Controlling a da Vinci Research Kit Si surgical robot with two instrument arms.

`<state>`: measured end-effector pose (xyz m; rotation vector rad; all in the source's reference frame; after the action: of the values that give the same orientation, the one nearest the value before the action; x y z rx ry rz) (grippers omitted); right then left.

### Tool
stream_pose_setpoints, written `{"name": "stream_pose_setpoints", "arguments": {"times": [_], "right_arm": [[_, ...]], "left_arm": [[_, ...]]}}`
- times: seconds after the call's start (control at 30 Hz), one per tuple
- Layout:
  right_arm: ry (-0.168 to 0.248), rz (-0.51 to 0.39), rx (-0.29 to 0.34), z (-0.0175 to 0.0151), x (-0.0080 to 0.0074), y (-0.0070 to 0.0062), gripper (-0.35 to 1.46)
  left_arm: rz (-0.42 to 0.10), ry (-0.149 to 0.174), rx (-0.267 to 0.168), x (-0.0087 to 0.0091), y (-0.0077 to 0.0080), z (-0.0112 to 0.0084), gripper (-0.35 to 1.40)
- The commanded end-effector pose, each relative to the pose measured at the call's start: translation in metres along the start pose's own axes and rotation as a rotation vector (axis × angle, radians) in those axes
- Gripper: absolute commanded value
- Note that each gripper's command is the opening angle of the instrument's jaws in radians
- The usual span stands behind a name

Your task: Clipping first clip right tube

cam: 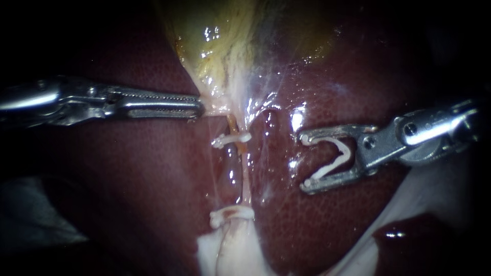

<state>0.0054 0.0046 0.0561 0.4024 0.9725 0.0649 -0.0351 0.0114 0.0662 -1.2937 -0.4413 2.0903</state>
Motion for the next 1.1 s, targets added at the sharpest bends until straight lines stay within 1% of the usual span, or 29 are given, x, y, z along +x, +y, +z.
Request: {"name": "stream_pose_setpoints", "arguments": {"times": [0.03,0.17,0.23,0.3,0.4,0.53,0.73,0.9,1.0,1.1], "right_arm": [[0.000,0.000,0.000,0.0000,0.0000,0.0000,0.50],[0.000,-0.001,0.001,-0.0001,0.0000,-0.0001,0.50],[0.000,-0.001,0.001,-0.0001,0.0001,-0.0002,0.50],[0.001,-0.001,0.004,-0.0001,0.0001,-0.0003,0.50],[0.004,-0.001,0.004,-0.0001,0.0002,-0.0003,0.50],[0.011,-0.001,0.010,0.0002,0.0002,-0.0002,0.50],[0.045,-0.003,0.032,0.0015,0.0003,-0.0003,0.50],[0.075,0.088,0.046,0.0043,-0.0002,-0.0004,0.50],[0.085,0.130,0.048,0.0062,-0.0008,-0.0002,0.50],[0.109,0.183,0.058,0.0080,-0.0016,0.0001,0.50]], "left_arm": [[0.000,0.000,-0.001,0.0002,0.0000,-0.0002,-0.35],[-0.007,-0.001,-0.010,0.0014,0.0004,-0.0019,-0.35],[-0.012,-0.002,-0.020,0.0023,0.0007,-0.0032,-0.35],[-0.024,-0.003,-0.016,0.0034,0.0011,-0.0047,-0.35],[-0.014,0.012,-0.010,0.0047,0.0015,-0.0067,-0.35],[-0.014,0.021,-0.003,0.0054,0.0015,-0.0081,-0.35],[-0.014,0.021,-0.001,0.0054,0.0014,-0.0084,-0.35],[-0.014,0.021,0.000,0.0055,0.0016,-0.0084,-0.35],[-0.015,0.021,0.001,0.0055,0.0018,-0.0085,-0.35],[-0.015,0.021,0.002,0.0056,0.0019,-0.0085,-0.35]]}}
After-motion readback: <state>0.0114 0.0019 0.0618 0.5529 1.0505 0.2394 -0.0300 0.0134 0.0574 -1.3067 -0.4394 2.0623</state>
